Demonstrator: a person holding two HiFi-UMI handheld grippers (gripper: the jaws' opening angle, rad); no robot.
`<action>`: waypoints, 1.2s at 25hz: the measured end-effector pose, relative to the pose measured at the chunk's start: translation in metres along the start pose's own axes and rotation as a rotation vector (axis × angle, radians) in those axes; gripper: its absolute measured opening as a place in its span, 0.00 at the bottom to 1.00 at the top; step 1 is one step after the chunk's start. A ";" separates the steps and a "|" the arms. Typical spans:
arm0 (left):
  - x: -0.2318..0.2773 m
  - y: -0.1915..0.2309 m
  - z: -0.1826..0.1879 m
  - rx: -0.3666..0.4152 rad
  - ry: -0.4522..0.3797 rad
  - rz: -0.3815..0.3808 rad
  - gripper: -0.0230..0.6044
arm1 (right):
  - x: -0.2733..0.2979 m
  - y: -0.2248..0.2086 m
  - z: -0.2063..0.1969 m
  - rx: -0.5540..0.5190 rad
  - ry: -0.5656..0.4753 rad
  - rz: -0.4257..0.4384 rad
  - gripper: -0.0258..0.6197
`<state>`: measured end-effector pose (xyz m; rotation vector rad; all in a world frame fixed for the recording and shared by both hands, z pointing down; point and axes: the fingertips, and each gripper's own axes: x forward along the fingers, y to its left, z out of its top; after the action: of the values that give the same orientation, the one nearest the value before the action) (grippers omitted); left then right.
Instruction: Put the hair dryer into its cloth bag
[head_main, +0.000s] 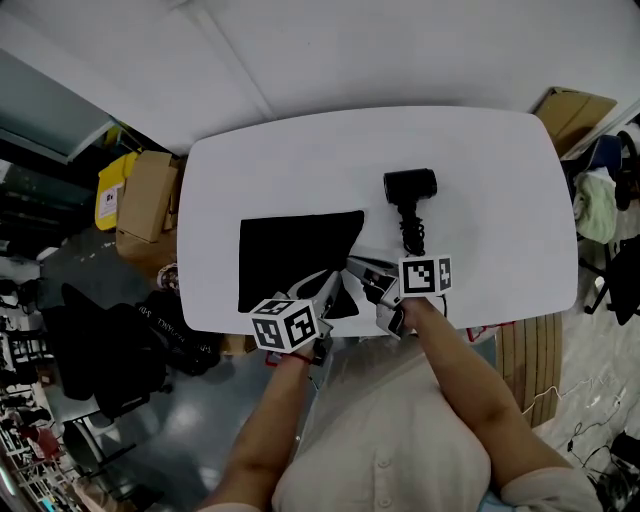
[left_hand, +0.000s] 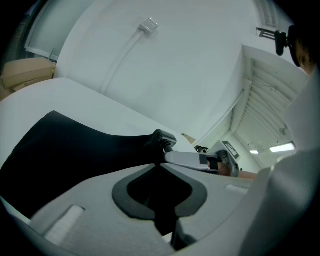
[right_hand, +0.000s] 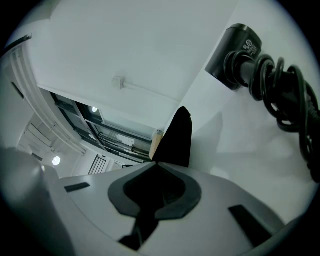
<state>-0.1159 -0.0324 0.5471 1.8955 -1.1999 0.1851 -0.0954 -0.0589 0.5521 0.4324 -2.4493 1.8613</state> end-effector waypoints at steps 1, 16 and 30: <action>-0.001 0.000 0.001 -0.004 -0.004 -0.002 0.09 | 0.000 0.000 0.000 -0.004 0.001 -0.003 0.07; -0.032 0.023 0.026 -0.024 -0.061 0.053 0.09 | -0.027 -0.023 0.004 -0.043 0.017 -0.106 0.07; -0.048 0.035 0.047 -0.028 -0.086 0.103 0.09 | -0.042 -0.062 -0.002 -0.011 0.053 -0.199 0.07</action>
<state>-0.1829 -0.0397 0.5130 1.8345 -1.3528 0.1423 -0.0407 -0.0644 0.6030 0.5935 -2.2874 1.7561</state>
